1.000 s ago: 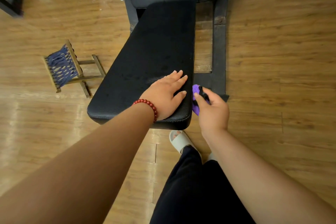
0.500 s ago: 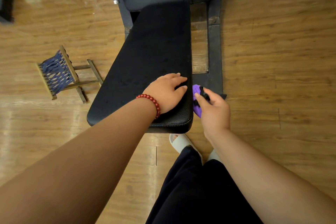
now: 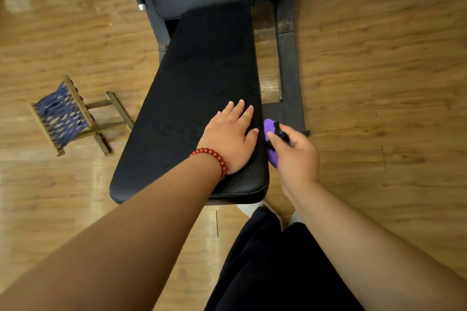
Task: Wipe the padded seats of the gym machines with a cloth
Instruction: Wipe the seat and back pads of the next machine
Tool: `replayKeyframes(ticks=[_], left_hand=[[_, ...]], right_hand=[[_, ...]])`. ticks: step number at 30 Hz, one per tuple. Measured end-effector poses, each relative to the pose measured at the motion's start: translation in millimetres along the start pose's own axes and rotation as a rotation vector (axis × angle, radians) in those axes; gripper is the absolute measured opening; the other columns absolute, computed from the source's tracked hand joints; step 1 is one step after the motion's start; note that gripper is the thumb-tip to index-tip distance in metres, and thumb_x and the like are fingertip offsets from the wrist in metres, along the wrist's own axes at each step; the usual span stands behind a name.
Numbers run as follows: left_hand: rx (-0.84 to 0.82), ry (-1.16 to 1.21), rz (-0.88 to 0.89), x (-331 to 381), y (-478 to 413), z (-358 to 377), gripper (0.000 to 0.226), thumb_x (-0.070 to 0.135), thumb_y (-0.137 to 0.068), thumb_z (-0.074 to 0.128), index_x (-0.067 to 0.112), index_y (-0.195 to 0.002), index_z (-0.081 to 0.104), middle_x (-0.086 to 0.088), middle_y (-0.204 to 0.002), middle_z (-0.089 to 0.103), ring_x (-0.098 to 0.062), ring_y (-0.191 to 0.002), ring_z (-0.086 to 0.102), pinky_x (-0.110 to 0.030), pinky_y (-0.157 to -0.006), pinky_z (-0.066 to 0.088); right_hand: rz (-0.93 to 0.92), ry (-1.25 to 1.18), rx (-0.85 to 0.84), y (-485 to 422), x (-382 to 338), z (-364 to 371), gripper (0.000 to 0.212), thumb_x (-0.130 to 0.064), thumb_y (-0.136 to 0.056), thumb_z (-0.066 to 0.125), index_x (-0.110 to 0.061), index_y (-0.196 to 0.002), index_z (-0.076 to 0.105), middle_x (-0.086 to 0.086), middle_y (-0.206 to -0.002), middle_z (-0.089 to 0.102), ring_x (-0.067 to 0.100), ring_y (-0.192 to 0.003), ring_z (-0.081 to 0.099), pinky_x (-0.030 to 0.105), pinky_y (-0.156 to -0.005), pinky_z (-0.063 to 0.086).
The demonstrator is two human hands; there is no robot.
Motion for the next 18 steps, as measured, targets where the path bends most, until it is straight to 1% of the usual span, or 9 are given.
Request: replayKeyframes(ticks=[2,4,6,8,11,12,14,16,18], left_hand=[[0.008,0.020,0.001,-1,0,0,0.056,0.040,-0.103,0.028,0.023,-0.155,0.012,0.003,-0.163,0.003,-0.015,-0.149,-0.003,-0.031,-0.119,-0.001],[0.010,0.028,-0.002,0,0,0,0.056,0.040,-0.103,0.028,0.024,-0.154,0.012,0.003,-0.163,0.003,-0.014,-0.149,-0.003,-0.031,-0.119,-0.002],[0.004,0.030,-0.002,0,0,-1,0.056,0.040,-0.103,0.028,0.024,-0.155,0.012,0.003,-0.163,0.002,-0.014,-0.149,-0.004,-0.031,-0.119,-0.002],[0.001,0.031,-0.001,0,-1,-2,0.057,0.040,-0.103,0.028,0.024,-0.155,0.012,0.003,-0.163,0.002,-0.014,-0.149,-0.004,-0.031,-0.119,-0.002],[-0.008,0.032,0.002,-1,-2,-2,0.057,0.041,-0.103,0.028,0.024,-0.155,0.011,0.003,-0.163,0.001,-0.014,-0.149,-0.005,-0.031,-0.119,-0.002],[-0.012,0.031,0.001,-2,-1,-2,0.057,0.041,-0.103,0.028,0.025,-0.155,0.010,0.003,-0.163,0.001,-0.014,-0.149,-0.005,-0.031,-0.119,-0.003],[-0.017,0.033,-0.001,-3,-1,-2,0.057,0.041,-0.103,0.027,0.025,-0.155,0.009,0.004,-0.163,0.000,-0.014,-0.149,-0.006,-0.031,-0.118,-0.003],[-0.021,0.033,0.003,-2,-1,-2,0.057,0.042,-0.103,0.027,0.025,-0.155,0.009,0.004,-0.163,-0.001,-0.014,-0.149,-0.007,-0.030,-0.118,-0.004],[-0.021,0.029,0.009,-2,-1,-3,0.058,0.042,-0.103,0.026,0.025,-0.155,0.008,0.003,-0.163,-0.001,-0.015,-0.149,-0.007,-0.031,-0.118,-0.003]], right_hand=[[0.004,0.004,0.000,12,4,-8,0.035,-0.017,-0.085,0.073,-0.049,-0.073,0.066,-0.032,-0.080,0.068,-0.005,-0.088,0.065,0.025,-0.085,0.053],[0.007,-0.005,0.001,18,6,-10,0.038,-0.017,-0.085,0.073,-0.052,-0.071,0.066,-0.031,-0.080,0.068,-0.004,-0.090,0.066,0.025,-0.085,0.052],[-0.007,0.010,0.022,10,3,-4,0.033,-0.016,-0.085,0.073,-0.048,-0.080,0.069,-0.028,-0.082,0.068,0.001,-0.093,0.066,0.031,-0.088,0.054],[0.001,0.029,0.042,-6,-1,7,0.022,-0.018,-0.085,0.072,-0.035,-0.098,0.073,-0.021,-0.091,0.070,0.008,-0.097,0.067,0.039,-0.092,0.054],[0.018,0.018,0.041,-26,-3,16,0.024,-0.021,-0.085,0.071,-0.027,-0.108,0.073,-0.009,-0.102,0.073,0.012,-0.099,0.067,0.044,-0.092,0.054],[0.025,0.023,0.033,-25,-3,16,0.023,-0.020,-0.085,0.071,-0.028,-0.107,0.073,-0.009,-0.102,0.073,0.011,-0.099,0.067,0.044,-0.092,0.054],[0.046,0.040,0.050,-12,-2,8,0.021,-0.017,-0.085,0.072,-0.035,-0.096,0.073,-0.010,-0.098,0.073,0.011,-0.097,0.067,0.042,-0.093,0.054],[0.056,0.042,0.057,3,3,1,0.030,-0.015,-0.085,0.072,-0.045,-0.082,0.070,-0.013,-0.092,0.073,0.009,-0.095,0.068,0.040,-0.092,0.054],[0.063,0.034,0.050,7,4,0,0.034,-0.015,-0.085,0.072,-0.049,-0.077,0.071,-0.013,-0.091,0.074,0.008,-0.094,0.068,0.040,-0.091,0.054]])
Point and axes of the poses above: each hand's wrist, its own y-axis away from the middle knuckle, its own z-axis out of the palm, x = y × z, the point moved 1 cm from there along -y, towards the middle knuckle
